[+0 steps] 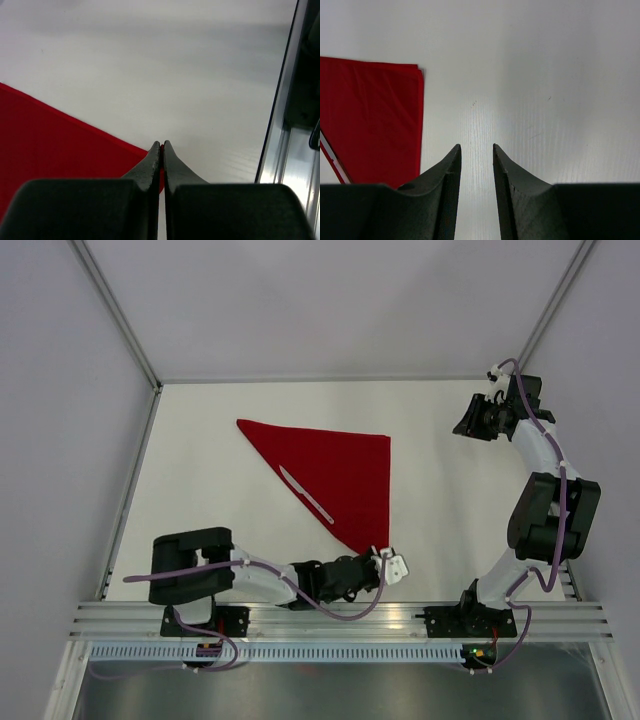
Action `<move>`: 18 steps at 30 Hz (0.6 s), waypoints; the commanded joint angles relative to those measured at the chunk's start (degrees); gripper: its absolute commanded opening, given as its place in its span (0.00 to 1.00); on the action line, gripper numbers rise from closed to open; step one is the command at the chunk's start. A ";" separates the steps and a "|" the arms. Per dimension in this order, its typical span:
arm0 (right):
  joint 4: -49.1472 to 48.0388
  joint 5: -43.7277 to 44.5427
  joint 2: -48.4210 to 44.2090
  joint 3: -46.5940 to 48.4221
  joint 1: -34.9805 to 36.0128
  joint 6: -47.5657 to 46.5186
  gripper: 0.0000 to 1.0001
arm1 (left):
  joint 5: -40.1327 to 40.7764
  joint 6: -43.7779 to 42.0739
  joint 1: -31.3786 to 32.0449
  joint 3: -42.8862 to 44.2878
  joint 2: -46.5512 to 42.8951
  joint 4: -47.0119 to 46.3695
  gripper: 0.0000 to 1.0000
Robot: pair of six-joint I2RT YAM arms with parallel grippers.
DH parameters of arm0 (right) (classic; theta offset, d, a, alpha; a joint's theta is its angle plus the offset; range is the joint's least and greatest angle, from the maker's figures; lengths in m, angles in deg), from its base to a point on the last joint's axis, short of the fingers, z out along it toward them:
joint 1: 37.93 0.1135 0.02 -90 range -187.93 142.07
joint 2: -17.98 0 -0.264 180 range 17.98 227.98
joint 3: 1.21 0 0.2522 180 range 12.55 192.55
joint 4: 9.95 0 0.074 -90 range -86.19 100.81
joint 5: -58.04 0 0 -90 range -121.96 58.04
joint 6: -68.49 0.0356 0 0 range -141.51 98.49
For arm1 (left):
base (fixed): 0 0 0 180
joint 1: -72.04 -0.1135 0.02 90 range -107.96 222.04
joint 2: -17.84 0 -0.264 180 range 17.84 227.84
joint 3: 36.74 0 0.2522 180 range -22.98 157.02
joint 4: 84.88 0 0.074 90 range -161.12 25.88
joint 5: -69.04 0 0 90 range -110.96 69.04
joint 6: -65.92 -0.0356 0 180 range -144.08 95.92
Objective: Fold the napkin, place the utensils inside, and roll it up
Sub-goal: Fold the napkin
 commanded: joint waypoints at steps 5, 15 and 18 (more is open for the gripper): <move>0.20 -1.00 0.21 1.97 -0.12 -0.55 0.37 | -9.00 16.50 -9.19 -3.08 -8.40 0.32 0.02; 1.25 -1.44 0.65 2.76 0.14 -0.82 0.37 | -10.49 27.51 -25.28 -6.86 -16.66 2.78 0.02; 1.61 -1.35 0.65 3.11 0.75 -0.91 0.37 | -11.36 31.90 -31.52 -7.21 -17.90 3.66 0.02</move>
